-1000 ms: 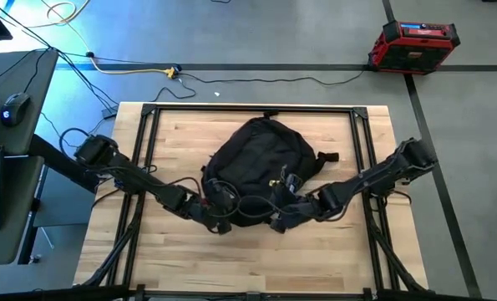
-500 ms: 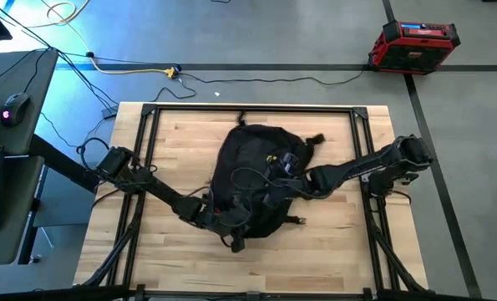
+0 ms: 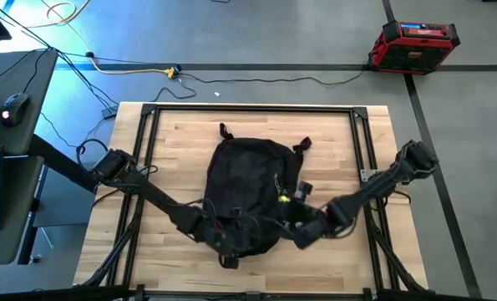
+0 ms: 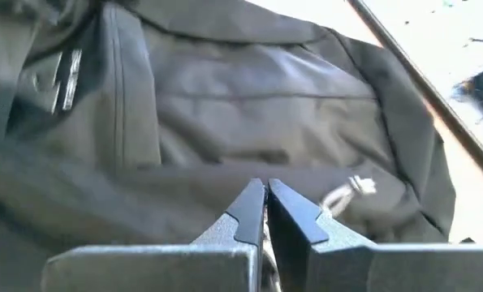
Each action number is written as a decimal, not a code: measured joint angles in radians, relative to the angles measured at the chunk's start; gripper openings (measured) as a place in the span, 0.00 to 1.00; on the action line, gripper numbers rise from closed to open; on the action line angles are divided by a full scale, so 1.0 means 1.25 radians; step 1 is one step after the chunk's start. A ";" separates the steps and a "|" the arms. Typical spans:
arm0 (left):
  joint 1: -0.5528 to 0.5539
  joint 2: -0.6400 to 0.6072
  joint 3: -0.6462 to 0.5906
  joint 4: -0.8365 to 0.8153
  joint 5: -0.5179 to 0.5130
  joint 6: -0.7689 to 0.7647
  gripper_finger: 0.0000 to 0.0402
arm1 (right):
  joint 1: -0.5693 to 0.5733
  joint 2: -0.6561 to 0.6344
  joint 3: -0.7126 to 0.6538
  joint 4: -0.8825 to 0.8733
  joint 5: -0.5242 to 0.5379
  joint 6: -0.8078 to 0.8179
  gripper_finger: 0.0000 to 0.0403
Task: Unpack backpack
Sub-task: Open the backpack
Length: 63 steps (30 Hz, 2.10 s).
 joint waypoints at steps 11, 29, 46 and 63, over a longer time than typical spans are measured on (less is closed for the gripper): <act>-0.043 -0.001 0.227 -0.400 -0.038 0.102 0.36 | 0.049 0.004 -0.001 -0.094 0.029 0.120 0.00; 0.288 0.018 0.224 -0.233 0.287 0.657 0.41 | 0.144 0.005 -0.002 -0.091 0.032 0.121 0.00; 0.318 0.260 0.341 -0.201 0.291 0.866 0.59 | 0.149 0.005 -0.002 -0.088 -0.030 0.119 0.00; 0.362 0.336 0.433 -0.282 -0.018 0.896 0.02 | 0.154 0.010 -0.022 0.006 -0.057 0.102 0.00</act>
